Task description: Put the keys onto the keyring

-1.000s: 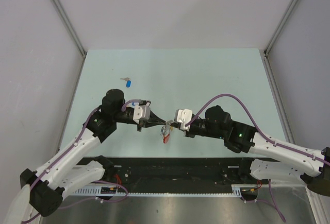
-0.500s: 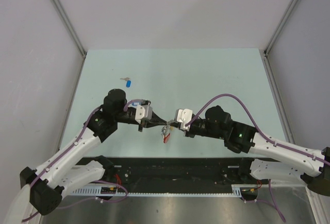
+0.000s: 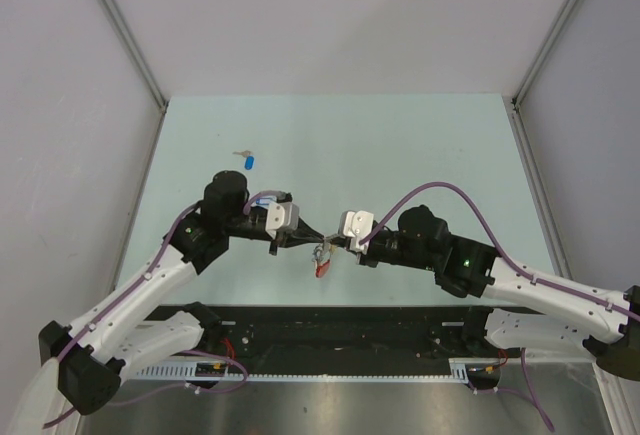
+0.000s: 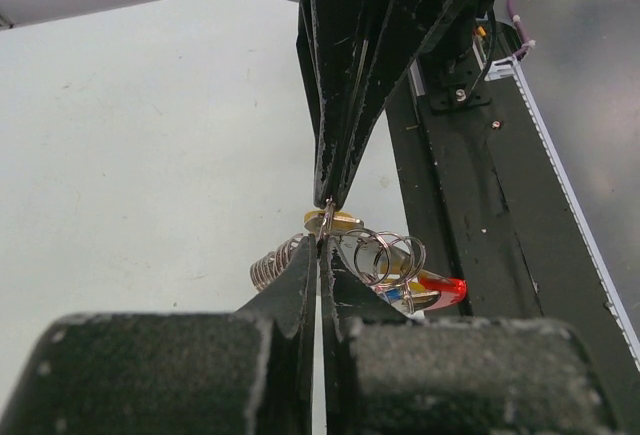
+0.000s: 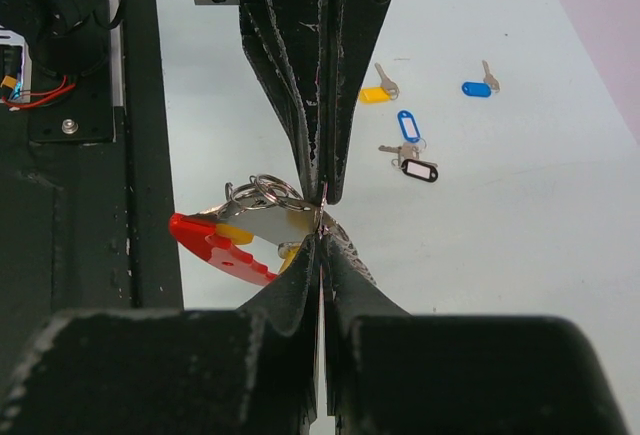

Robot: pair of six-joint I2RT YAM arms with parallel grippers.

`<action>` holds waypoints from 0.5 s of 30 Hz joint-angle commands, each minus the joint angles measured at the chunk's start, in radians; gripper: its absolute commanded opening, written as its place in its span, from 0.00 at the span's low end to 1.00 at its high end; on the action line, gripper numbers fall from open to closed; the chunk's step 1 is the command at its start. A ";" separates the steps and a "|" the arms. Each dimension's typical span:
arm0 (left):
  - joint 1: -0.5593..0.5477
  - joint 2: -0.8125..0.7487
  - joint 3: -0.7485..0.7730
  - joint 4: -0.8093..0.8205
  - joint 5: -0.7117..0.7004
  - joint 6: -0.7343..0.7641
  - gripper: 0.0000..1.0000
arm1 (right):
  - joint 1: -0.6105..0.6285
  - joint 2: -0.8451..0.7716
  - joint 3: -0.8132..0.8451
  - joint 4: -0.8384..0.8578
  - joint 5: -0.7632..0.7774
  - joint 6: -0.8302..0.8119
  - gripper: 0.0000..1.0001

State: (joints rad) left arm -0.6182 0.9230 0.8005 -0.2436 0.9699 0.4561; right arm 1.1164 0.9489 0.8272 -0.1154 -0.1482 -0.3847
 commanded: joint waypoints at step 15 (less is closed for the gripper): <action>-0.012 0.022 0.042 -0.042 -0.002 0.026 0.00 | 0.008 -0.024 0.047 0.092 0.009 0.012 0.00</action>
State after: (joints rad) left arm -0.6262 0.9356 0.8150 -0.2695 0.9516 0.4694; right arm 1.1164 0.9405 0.8272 -0.1150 -0.1383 -0.3763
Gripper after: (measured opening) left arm 0.006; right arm 0.009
